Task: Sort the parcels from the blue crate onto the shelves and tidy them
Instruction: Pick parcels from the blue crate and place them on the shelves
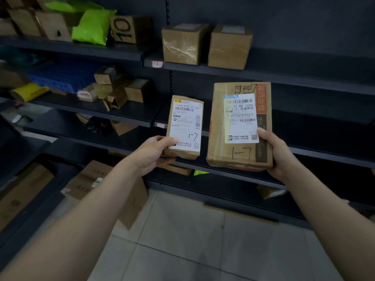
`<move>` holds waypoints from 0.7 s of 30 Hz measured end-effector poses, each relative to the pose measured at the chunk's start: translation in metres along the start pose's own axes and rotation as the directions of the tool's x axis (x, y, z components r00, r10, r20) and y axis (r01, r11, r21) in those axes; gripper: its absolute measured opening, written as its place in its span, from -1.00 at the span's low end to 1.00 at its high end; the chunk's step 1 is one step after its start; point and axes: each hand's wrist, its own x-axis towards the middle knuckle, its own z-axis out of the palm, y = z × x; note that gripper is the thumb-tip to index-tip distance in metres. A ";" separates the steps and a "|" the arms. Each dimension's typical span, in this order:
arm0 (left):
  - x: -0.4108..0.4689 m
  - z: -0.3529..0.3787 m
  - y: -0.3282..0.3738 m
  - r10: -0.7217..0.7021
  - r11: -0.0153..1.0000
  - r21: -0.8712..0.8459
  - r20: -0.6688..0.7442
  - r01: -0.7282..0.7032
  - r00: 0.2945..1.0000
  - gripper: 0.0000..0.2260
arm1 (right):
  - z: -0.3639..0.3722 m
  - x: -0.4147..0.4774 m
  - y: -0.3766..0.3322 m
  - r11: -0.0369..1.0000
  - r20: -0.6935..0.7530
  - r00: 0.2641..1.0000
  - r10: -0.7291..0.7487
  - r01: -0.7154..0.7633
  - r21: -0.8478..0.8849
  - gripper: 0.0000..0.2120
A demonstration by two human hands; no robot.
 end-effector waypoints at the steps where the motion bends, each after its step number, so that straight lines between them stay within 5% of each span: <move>1: 0.006 -0.007 0.000 -0.008 1.000 0.000 0.009 0.008 1.000 -0.68 | 0.004 0.003 0.002 1.000 0.001 1.000 0.007 -0.007 -0.008 -0.55; 5: 0.028 -0.021 -0.001 -0.035 0.999 0.018 0.046 0.034 0.998 -0.66 | 0.011 0.018 0.008 0.999 -0.020 0.999 0.035 -0.036 -0.033 -0.43; 13: 0.085 -0.041 0.000 -0.110 0.993 0.042 0.044 0.109 0.993 -0.68 | 0.019 0.076 0.013 0.988 -0.012 0.990 0.143 -0.143 -0.052 -0.70; 21: 0.148 -0.053 0.000 -0.144 0.989 0.020 -0.013 0.144 0.989 -0.74 | 0.035 0.151 0.018 0.971 0.002 0.978 0.211 -0.209 -0.112 -0.74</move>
